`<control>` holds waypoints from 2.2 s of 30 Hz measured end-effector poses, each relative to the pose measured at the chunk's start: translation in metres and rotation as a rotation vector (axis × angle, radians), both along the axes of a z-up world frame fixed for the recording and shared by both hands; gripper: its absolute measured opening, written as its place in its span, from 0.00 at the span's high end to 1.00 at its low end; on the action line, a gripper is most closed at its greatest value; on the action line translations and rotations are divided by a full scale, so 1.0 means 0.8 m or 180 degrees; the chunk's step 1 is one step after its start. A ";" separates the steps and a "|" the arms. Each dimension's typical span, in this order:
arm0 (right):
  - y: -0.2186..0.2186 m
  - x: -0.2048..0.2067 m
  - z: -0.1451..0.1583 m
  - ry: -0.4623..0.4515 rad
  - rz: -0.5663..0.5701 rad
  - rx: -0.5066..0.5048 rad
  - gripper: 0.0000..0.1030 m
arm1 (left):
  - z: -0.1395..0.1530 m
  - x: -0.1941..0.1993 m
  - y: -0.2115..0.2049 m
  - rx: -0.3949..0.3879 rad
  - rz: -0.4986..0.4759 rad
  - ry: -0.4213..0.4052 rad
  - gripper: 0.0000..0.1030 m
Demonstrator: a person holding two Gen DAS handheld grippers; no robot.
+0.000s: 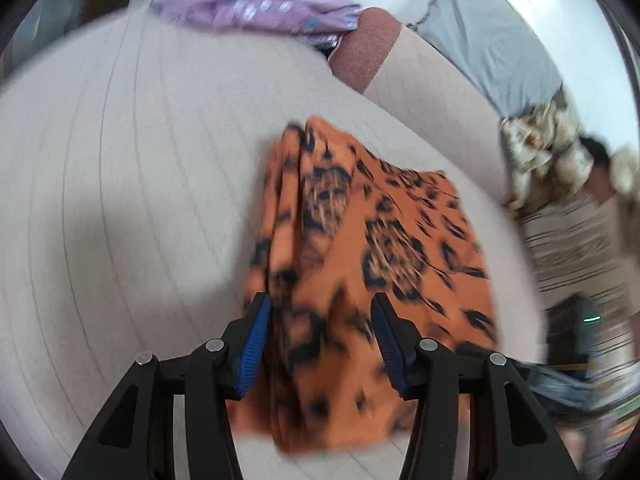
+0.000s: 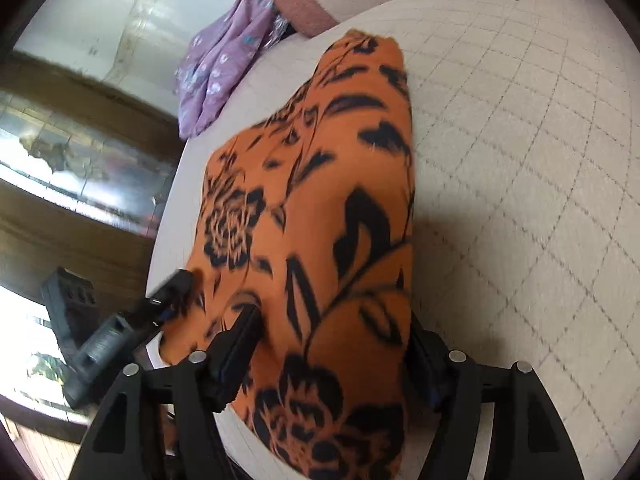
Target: Fold small clothes
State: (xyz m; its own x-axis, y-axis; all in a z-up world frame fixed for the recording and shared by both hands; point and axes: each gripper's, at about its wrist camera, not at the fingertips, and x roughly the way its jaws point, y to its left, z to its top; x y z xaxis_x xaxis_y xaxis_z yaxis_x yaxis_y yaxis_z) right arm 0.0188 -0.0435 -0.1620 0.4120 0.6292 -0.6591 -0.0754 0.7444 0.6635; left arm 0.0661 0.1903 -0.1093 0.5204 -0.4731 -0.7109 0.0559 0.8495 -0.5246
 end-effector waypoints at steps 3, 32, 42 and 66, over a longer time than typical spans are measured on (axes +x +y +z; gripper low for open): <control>-0.002 -0.009 -0.007 -0.0022 -0.0025 0.0115 0.30 | -0.025 -0.022 0.006 0.0003 -0.0056 0.0244 0.82; -0.048 0.008 -0.006 -0.0061 -0.0013 0.0512 0.20 | -0.020 0.148 -0.014 0.0218 -0.0351 0.0368 0.85; -0.049 0.032 -0.015 -0.0045 -0.0055 0.0608 0.20 | -0.007 0.116 0.002 0.0410 -0.0425 0.0178 0.53; -0.006 0.059 -0.009 -0.0074 0.0173 0.0377 0.20 | -0.033 0.071 0.011 0.0208 -0.0442 0.0277 0.57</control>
